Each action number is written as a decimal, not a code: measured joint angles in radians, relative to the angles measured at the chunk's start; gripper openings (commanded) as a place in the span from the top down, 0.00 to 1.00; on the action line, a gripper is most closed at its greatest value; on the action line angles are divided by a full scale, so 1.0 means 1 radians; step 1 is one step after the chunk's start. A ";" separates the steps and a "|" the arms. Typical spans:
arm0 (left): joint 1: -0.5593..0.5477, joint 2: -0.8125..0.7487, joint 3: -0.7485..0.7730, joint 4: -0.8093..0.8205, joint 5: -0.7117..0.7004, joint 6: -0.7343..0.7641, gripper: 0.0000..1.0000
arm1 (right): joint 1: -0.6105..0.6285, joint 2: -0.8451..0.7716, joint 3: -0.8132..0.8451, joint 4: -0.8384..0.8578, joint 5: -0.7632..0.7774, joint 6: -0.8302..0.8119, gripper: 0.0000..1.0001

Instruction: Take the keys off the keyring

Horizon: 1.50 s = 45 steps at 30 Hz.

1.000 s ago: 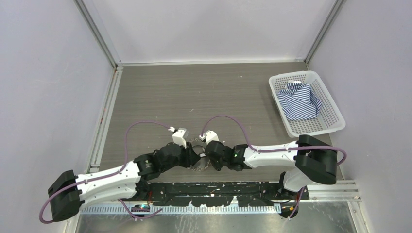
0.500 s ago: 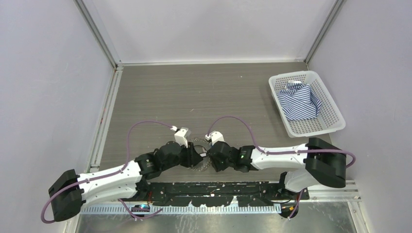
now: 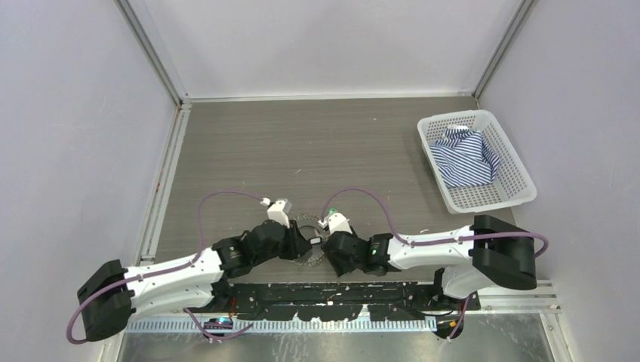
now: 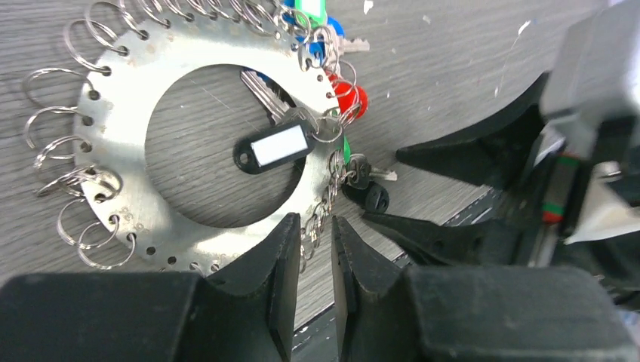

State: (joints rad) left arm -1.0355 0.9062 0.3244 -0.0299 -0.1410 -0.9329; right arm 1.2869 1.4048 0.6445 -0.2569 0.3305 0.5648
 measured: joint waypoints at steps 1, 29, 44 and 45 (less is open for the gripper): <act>0.000 -0.022 0.000 -0.015 -0.015 -0.013 0.76 | 0.004 0.015 0.005 -0.006 0.013 -0.010 0.39; 0.002 -0.010 -0.024 0.029 0.056 -0.064 0.67 | -0.002 0.018 0.069 -0.038 0.002 -0.013 0.99; 0.002 0.190 0.039 0.098 0.051 -0.198 0.62 | -0.114 -0.067 0.056 -0.074 -0.127 0.041 0.86; 0.002 0.199 0.077 0.053 0.046 -0.164 0.59 | -0.116 -0.075 0.055 -0.074 -0.126 0.048 0.84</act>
State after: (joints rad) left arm -1.0340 1.1049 0.4019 0.0227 -0.0948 -1.0973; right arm 1.1706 1.3296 0.6991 -0.3305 0.2043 0.6132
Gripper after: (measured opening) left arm 0.339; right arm 0.122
